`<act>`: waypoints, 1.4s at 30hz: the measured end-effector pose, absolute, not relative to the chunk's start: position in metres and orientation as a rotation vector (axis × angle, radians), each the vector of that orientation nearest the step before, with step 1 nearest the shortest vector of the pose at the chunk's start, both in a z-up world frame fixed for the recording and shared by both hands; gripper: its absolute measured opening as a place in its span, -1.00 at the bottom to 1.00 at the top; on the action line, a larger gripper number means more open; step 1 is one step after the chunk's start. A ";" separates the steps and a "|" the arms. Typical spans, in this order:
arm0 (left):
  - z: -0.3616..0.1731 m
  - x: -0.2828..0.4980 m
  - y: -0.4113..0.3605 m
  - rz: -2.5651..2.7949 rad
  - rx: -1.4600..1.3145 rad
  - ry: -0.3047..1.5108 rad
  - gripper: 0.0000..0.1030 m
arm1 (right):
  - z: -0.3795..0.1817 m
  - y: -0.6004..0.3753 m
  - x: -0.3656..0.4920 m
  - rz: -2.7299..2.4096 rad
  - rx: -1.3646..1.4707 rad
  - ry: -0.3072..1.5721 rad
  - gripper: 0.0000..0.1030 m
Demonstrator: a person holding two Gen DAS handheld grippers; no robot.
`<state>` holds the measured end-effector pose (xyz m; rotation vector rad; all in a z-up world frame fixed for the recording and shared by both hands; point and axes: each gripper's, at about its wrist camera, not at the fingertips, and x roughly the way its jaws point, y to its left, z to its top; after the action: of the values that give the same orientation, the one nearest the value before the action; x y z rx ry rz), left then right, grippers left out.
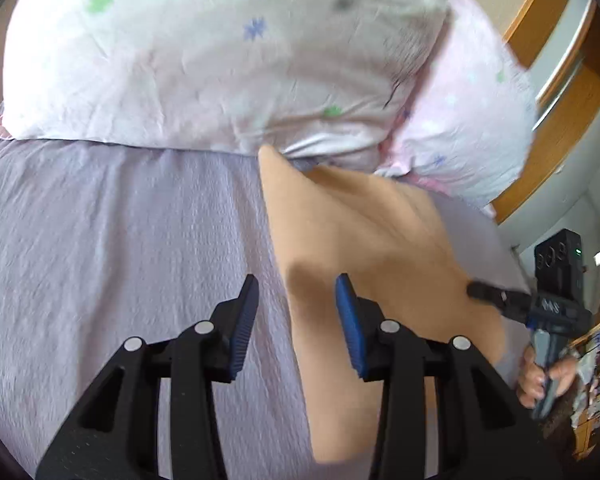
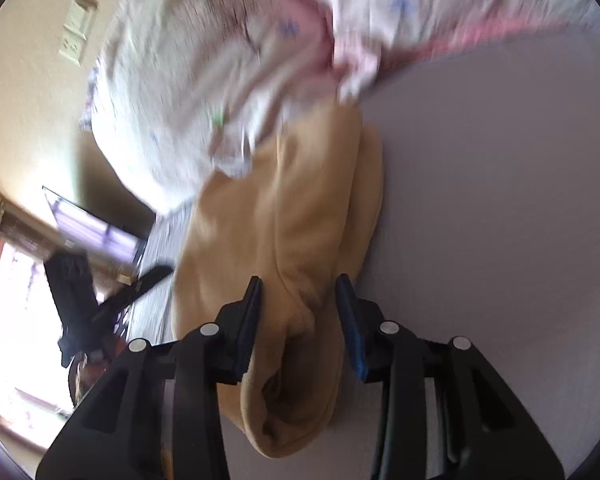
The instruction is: Fold small clothes
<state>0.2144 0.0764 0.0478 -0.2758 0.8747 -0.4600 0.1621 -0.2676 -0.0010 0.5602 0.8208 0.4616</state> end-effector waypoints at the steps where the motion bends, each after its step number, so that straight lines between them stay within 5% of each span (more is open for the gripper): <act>1: 0.054 0.203 0.079 -0.482 -0.284 0.847 -0.10 | 0.013 -0.271 0.156 0.469 0.566 0.749 -0.09; 2: 0.060 0.192 0.078 -0.513 -0.285 0.824 -0.02 | 0.023 -0.271 0.153 0.504 0.588 0.702 0.22; 4: 0.065 0.174 0.061 -0.571 -0.260 0.810 0.13 | 0.032 -0.255 0.160 0.609 0.624 0.702 0.46; 7: 0.049 0.166 0.022 -0.615 -0.196 0.878 0.34 | 0.013 -0.220 0.184 0.649 0.633 0.836 0.46; 12: 0.032 0.153 -0.010 -0.508 -0.020 0.895 0.31 | -0.001 -0.227 0.180 0.562 0.668 0.886 0.36; 16: 0.048 0.114 0.010 -0.373 0.018 0.819 0.96 | 0.023 -0.227 0.113 0.550 0.497 0.784 0.84; 22: 0.025 0.097 0.009 -0.176 0.123 0.915 0.96 | 0.000 -0.205 0.036 0.221 0.125 0.751 0.97; 42: -0.002 0.098 0.016 -0.155 0.094 1.015 0.97 | -0.059 -0.161 0.027 0.062 -0.026 0.853 0.97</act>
<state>0.0981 0.0160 -0.0018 0.0936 1.0147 -0.1547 0.0273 -0.1610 -0.0590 -0.0258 0.8527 0.0619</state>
